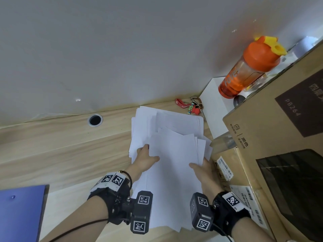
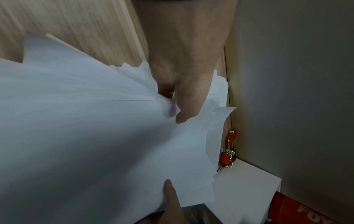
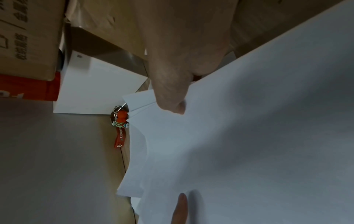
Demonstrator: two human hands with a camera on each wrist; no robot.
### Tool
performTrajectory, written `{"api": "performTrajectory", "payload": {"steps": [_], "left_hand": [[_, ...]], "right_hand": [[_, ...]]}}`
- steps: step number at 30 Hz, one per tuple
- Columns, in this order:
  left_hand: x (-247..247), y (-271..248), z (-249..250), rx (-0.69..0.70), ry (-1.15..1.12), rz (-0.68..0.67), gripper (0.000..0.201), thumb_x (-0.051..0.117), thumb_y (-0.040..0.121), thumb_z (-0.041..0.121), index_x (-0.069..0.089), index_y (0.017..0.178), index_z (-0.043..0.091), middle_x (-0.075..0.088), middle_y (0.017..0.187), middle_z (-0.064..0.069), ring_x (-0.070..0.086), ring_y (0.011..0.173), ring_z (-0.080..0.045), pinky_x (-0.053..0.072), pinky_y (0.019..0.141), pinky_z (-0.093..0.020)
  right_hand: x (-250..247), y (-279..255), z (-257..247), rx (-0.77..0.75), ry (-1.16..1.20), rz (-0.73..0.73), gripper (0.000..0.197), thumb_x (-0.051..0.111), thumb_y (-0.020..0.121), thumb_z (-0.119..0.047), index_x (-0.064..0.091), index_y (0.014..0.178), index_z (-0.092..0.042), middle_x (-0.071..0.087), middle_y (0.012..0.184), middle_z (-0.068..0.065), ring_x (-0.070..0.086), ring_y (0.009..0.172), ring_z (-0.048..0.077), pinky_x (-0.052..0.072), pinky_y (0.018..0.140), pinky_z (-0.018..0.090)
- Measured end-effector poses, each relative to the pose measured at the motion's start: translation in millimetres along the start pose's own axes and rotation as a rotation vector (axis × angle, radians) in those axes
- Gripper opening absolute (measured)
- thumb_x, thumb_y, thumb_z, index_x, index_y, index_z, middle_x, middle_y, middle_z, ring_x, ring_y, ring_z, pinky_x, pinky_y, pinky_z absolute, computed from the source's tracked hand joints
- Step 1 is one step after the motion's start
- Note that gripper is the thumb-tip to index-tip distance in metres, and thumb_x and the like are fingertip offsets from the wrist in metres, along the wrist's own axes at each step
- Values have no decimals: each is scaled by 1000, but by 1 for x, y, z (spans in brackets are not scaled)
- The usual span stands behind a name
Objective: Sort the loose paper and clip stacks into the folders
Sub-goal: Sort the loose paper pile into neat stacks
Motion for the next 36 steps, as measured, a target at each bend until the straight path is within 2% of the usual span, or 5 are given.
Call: {"api": "performTrajectory", "payload": {"steps": [10,17,22,33,36], "left_hand": [[6,-7,-3,-22,-247,11,75,59,91,8,13,148,18,44,137,-1,51,115,-20,45,86,-23],[8,-16,3,57,-275,-47,49,63,90,13,44,134,19,59,125,2,58,106,-15,46,73,-17],[12,-24,7,31,-273,-60,71,65,89,14,19,143,17,49,134,2,54,114,-17,45,91,-25],[-44,-79,35,283,-345,-203,42,72,85,21,59,125,20,69,120,-2,67,110,-22,52,94,-39],[-65,-82,17,291,-343,-22,44,71,86,21,53,126,26,66,124,0,65,111,-22,54,91,-39]], "right_hand": [[-14,3,15,61,54,-64,44,60,90,-15,46,131,-22,45,128,-2,46,110,17,41,92,35],[-18,-4,18,72,114,-133,30,55,94,-8,49,122,-16,54,111,-5,53,86,8,40,61,20],[-23,1,35,94,112,-146,39,60,91,-16,52,128,-22,57,126,-1,56,101,8,43,71,22],[-20,-28,9,15,114,-322,113,76,43,-75,36,140,-32,42,142,-7,46,128,19,38,101,34],[5,-35,9,124,203,-391,99,79,63,-57,31,144,-26,44,140,-4,46,130,25,43,96,35]]}}
Point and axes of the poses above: each hand's wrist, its own y-axis towards the middle knuckle, its own x-axis out of the palm, z = x × y, the point moved 3 cm from there along y, towards the middle knuckle
